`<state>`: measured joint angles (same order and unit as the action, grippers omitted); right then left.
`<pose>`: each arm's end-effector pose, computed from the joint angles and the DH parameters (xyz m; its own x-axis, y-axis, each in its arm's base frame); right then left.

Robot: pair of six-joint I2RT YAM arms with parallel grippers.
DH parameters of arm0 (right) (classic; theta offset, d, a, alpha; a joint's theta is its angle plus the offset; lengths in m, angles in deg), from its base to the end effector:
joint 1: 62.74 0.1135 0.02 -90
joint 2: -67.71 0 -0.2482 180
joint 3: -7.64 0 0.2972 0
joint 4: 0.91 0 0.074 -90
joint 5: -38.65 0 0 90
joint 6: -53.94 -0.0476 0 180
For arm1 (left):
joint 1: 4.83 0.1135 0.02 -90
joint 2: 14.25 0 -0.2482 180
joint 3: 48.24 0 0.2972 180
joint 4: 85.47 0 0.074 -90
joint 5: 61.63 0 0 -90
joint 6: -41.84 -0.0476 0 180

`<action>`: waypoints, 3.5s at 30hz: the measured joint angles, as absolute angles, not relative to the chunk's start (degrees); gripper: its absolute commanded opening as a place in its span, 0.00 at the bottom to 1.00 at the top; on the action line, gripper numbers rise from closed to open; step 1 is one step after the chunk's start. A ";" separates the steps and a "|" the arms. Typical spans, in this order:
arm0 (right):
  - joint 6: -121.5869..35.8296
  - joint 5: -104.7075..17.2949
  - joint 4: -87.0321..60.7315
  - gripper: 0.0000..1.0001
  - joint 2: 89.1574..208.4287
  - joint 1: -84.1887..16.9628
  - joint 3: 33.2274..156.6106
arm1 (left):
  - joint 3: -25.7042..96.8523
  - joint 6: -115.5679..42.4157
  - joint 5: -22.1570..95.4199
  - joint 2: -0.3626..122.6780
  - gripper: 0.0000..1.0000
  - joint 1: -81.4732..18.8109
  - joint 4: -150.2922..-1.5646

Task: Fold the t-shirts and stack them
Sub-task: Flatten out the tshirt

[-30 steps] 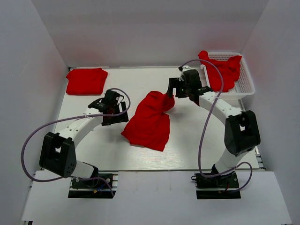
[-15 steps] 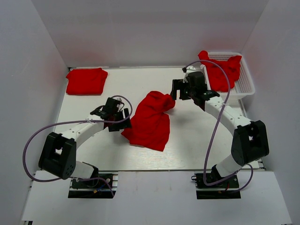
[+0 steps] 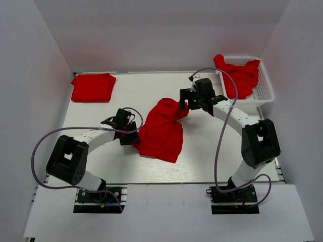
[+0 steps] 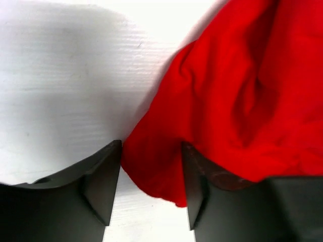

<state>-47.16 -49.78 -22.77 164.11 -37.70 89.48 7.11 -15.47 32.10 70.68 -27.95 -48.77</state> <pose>0.3919 0.1845 0.2133 -0.6131 -0.0740 -0.7865 -0.3312 0.9280 0.1709 0.2797 -0.1228 0.1028 -0.9332 -0.1876 -0.3064 -0.1047 0.9579 -0.2674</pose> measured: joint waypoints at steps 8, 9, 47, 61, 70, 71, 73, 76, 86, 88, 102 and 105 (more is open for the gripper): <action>-46.98 -48.89 -23.14 0.73 169.29 -36.68 92.04 | 6.93 -14.44 32.40 72.73 0.18 -27.95 -52.66; -46.81 -48.87 -23.14 0.64 170.30 -36.68 92.74 | 6.89 -14.29 32.42 72.78 0.12 -27.95 -53.20; -39.55 -91.49 -19.60 0.00 134.02 -38.03 100.93 | 51.76 -33.87 -3.92 52.99 0.00 -28.49 -44.42; -34.33 -87.79 -25.05 0.00 121.36 -37.86 115.93 | 58.76 -46.94 24.23 44.67 0.00 -29.02 -48.20; -33.65 -96.67 -21.96 0.00 118.06 -37.97 110.07 | 58.10 -46.51 31.24 45.45 0.00 -28.95 -48.79; -33.76 -98.50 -21.57 0.00 118.82 -37.99 108.14 | 57.71 -45.76 30.50 46.59 0.00 -28.95 -48.81; -34.17 -101.89 -21.31 0.00 121.73 -38.01 104.76 | 55.98 -44.43 28.86 49.37 0.00 -28.75 -49.07; -37.28 -105.37 -22.12 0.00 128.97 -38.60 100.69 | 50.19 -42.07 26.46 55.27 0.00 -28.23 -49.51; -40.14 -97.02 -26.31 0.00 168.13 -42.01 102.40 | 48.16 -38.16 22.98 93.36 0.00 -25.58 -45.55; -39.55 -95.49 -28.19 0.00 177.47 -42.55 109.50 | 52.46 -37.94 22.63 100.49 0.00 -24.34 -45.29; -35.66 -91.44 -27.47 0.10 197.36 -45.18 132.80 | 73.36 -39.23 22.17 118.15 0.70 -20.25 -45.42; -33.63 -90.22 -25.20 0.43 199.74 -45.16 134.26 | 74.10 -39.27 21.87 119.35 1.00 -19.92 -44.74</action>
